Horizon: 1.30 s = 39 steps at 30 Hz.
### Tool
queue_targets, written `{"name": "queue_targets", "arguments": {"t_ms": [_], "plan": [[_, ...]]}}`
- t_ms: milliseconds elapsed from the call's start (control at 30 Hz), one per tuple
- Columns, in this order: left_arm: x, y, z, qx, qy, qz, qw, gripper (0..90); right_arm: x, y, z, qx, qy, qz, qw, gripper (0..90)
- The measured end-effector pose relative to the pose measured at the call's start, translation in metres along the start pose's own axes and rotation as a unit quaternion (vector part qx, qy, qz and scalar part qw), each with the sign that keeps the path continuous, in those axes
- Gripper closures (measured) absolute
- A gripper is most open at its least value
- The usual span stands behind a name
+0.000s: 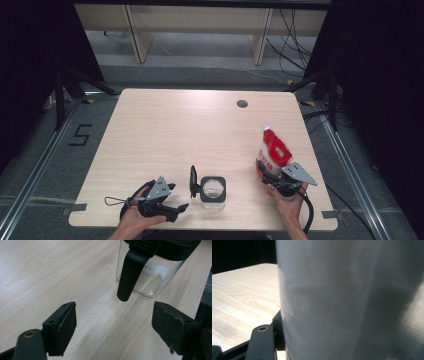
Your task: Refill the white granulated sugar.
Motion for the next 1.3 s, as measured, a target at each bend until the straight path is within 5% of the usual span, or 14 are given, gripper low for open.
{"name": "queue_targets", "arguments": {"t_ms": [233, 300, 333, 433, 500, 533, 800, 867, 933, 1033, 1167, 1200, 1233, 1300], "plan": [[-0.004, -0.004, 0.0, 0.013, -0.002, -0.008, 0.9999, 19.6, 0.0, -0.005, -0.003, -0.02, -0.005, 0.001, 0.9998, 38.4], [-0.003, -0.004, 0.001, 0.0, 0.006, -0.009, 0.9999, 19.7, -0.002, -0.006, -0.005, -0.024, -0.013, 0.006, 0.9996, 38.7], [-0.005, -0.006, 0.001, 0.012, -0.001, -0.012, 0.9999, 19.6, -0.003, -0.008, -0.005, -0.016, -0.019, 0.006, 0.9997, 38.8], [-0.006, -0.004, 0.0, -0.004, 0.011, -0.008, 0.9999, 19.7, -0.006, -0.007, -0.008, -0.046, -0.029, 0.01, 0.9985, 39.1], [-0.008, -0.007, -0.001, 0.016, 0.003, -0.011, 0.9998, 19.7, -0.008, -0.008, -0.01, -0.057, -0.03, 0.013, 0.9978, 39.2], [-0.007, -0.005, 0.0, -0.006, 0.01, -0.012, 0.9999, 19.7, -0.01, -0.009, -0.011, -0.065, -0.034, 0.016, 0.9972, 39.2], [-0.008, -0.008, 0.002, 0.011, -0.004, -0.02, 0.9997, 19.7, -0.023, -0.02, -0.025, -0.117, -0.018, 0.005, 0.9929, 39.4], [-0.008, -0.008, 0.002, 0.01, 0.0, -0.02, 0.9997, 19.7, -0.028, -0.025, -0.032, -0.165, -0.006, 0.017, 0.9861, 39.4], [-0.007, -0.007, 0.001, 0.002, 0.006, -0.015, 0.9999, 19.7, -0.033, -0.032, -0.036, -0.173, -0.003, 0.013, 0.9849, 39.4], [-0.006, -0.007, 0.001, -0.004, 0.015, -0.012, 0.9998, 19.7, -0.04, -0.039, -0.042, -0.208, -0.002, 0.016, 0.978, 39.5], [-0.007, -0.007, 0.002, 0.0, 0.008, -0.015, 0.9999, 19.7, -0.047, -0.047, -0.043, -0.269, -0.007, 0.015, 0.9631, 39.5], [-0.008, -0.009, 0.002, 0.018, 0.0, -0.016, 0.9997, 19.7, -0.049, -0.049, -0.043, -0.282, -0.009, 0.014, 0.9594, 39.5], [-0.008, -0.009, 0.002, 0.018, 0.0, -0.016, 0.9997, 19.7, -0.049, -0.049, -0.043, -0.282, -0.009, 0.014, 0.9594, 39.5], [-0.008, -0.009, 0.002, 0.022, 0.0, -0.017, 0.9996, 19.7, -0.053, -0.054, -0.043, -0.319, -0.015, 0.016, 0.9475, 39.5]]}}
Point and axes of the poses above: each handheld gripper's, and its own axes: x roughly forward along the jaws, z roughly out of its underside, y roughly to its right, the point moved 5 cm from there along x, roughly forward along the jaws, and after that the axes turned 6 degrees about -x, right-handed, at the moved point
